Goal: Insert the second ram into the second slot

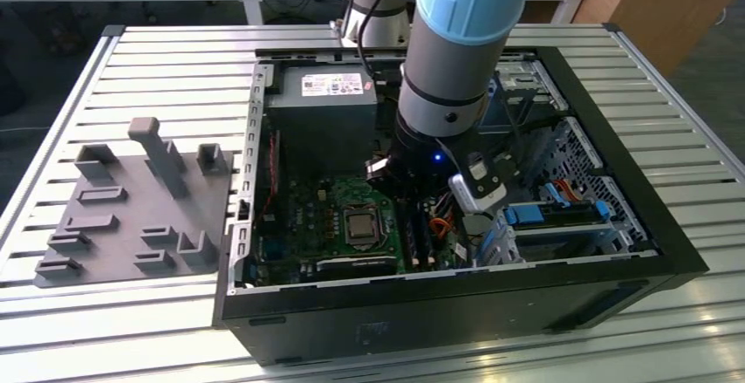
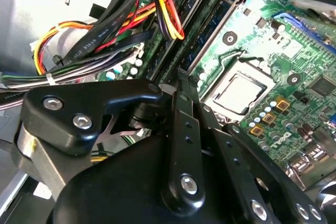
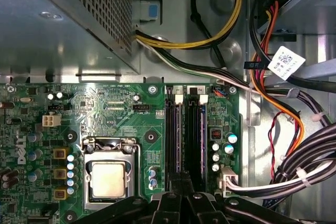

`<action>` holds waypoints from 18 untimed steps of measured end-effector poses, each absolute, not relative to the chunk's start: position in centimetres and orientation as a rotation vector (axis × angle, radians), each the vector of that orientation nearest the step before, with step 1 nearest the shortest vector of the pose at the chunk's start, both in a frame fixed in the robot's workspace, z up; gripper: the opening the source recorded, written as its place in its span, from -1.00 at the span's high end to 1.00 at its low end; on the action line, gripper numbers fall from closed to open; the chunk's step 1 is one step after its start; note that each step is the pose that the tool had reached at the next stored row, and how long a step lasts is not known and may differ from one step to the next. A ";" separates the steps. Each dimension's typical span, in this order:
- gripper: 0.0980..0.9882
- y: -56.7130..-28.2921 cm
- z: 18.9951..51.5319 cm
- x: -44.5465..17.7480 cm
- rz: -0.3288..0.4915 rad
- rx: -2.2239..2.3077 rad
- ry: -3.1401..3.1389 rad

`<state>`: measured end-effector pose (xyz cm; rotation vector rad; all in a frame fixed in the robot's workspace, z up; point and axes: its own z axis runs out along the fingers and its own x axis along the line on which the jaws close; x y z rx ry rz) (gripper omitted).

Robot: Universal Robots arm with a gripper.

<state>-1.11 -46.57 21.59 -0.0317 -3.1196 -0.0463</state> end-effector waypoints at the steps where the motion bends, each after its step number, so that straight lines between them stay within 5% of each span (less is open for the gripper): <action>1: 0.98 -46.6 21.7 -1.1 -0.050 -0.032 -3.120; 18: 0.98 -46.6 23.6 -1.2 -0.055 -0.031 -3.120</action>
